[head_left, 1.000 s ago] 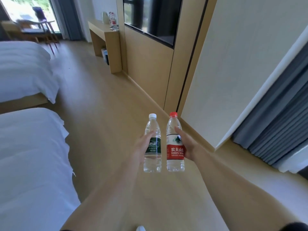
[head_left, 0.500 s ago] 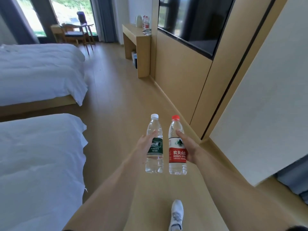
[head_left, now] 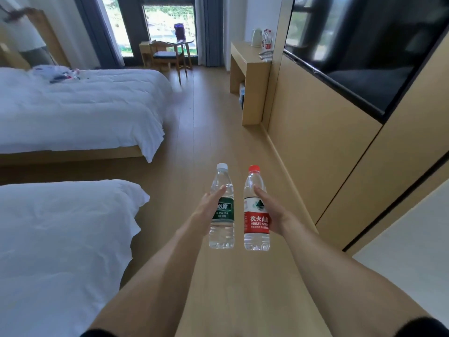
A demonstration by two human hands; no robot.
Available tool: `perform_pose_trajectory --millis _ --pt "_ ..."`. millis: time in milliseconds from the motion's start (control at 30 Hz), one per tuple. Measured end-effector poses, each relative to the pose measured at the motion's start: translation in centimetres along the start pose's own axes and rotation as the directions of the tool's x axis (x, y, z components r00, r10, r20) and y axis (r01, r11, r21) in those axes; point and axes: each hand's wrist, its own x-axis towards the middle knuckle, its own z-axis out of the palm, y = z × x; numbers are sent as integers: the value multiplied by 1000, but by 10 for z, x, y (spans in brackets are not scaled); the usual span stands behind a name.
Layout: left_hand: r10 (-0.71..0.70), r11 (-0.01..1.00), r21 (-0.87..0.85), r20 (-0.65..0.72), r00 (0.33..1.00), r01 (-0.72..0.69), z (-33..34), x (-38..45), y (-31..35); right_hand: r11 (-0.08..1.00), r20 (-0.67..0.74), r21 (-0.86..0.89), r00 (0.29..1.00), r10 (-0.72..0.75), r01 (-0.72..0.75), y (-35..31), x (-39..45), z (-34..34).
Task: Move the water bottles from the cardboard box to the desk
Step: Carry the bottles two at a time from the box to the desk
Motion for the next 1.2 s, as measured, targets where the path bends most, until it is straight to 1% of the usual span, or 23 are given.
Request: perform_pose_trajectory --millis 233,333,500,733,933,1200 --pt "-13 999 -48 -59 998 10 11 84 47 999 60 -37 998 12 -9 -61 89 -7" --pt "-21 999 -42 -57 998 18 9 124 62 999 82 -42 996 26 -23 -81 130 -10" --pt "-15 1000 -15 -20 1000 15 2 208 96 999 47 -46 999 24 -22 -124 205 -9" --pt "-39 999 11 50 998 38 -14 334 173 999 12 -50 1000 22 -21 -202 320 7" --pt "-47 999 0 94 994 47 -26 419 229 1000 12 -26 1000 -1 1 -257 397 25" --pt "-56 998 -29 82 995 58 -30 520 273 999 5 -31 1000 8 -8 -312 496 21"
